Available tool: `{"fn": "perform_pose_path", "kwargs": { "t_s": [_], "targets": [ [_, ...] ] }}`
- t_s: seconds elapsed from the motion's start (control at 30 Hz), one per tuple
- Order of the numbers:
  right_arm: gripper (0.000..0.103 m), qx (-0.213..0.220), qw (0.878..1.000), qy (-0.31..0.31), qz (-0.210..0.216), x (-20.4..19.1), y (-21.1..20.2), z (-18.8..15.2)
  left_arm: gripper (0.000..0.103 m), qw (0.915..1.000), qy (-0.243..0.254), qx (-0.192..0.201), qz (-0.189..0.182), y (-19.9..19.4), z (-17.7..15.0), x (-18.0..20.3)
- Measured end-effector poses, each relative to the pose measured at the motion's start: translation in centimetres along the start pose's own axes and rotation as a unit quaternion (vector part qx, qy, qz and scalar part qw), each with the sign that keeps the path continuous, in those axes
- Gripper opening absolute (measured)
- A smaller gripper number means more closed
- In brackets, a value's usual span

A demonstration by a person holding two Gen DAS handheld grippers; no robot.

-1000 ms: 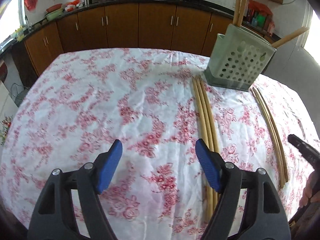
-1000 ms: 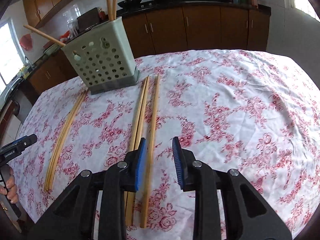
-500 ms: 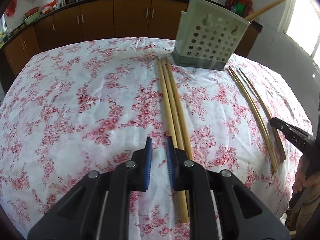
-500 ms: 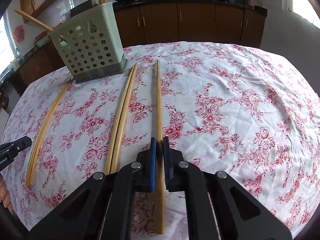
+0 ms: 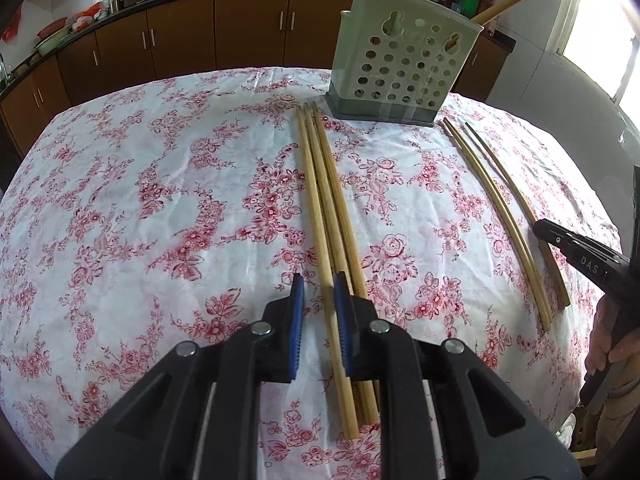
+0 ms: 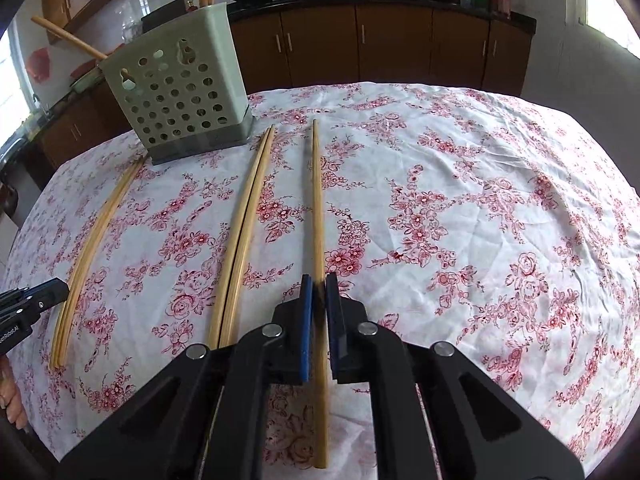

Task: Organize utensils
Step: 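Move both tools back down to the remaining chopsticks on the cloth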

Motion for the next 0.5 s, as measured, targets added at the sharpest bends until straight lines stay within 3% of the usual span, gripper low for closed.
{"fn": "perform_pose_path", "kwargs": {
  "t_s": [0.2, 0.37, 0.5],
  "targets": [
    [0.008, 0.003, 1.000, -0.006, 0.002, -0.3, -0.1, -0.3, 0.009, 0.9994, 0.003, -0.004, 0.034, 0.7, 0.3, -0.5],
    [0.008, 0.013, 1.000, -0.008, -0.011, 0.4, 0.4, 0.6, 0.009, 0.9979, -0.040, 0.004, 0.051, 1.8, 2.8, -3.7],
    [0.008, 0.019, 1.000, 0.011, -0.022, 2.1, 1.2, 1.9, 0.011, 0.9973, -0.061, 0.019, 0.038, 2.4, 4.2, -5.9]
  ]
}}
Point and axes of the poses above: each gripper's, at about its wrist camera, not at the fingertips, and y roughly the way its jaws point, x to its right, z to its top, the point moved 8 cm from there along y, roughly the way its jaws point, and after that the axes turned 1 degree about y, right-handed, at the moved point
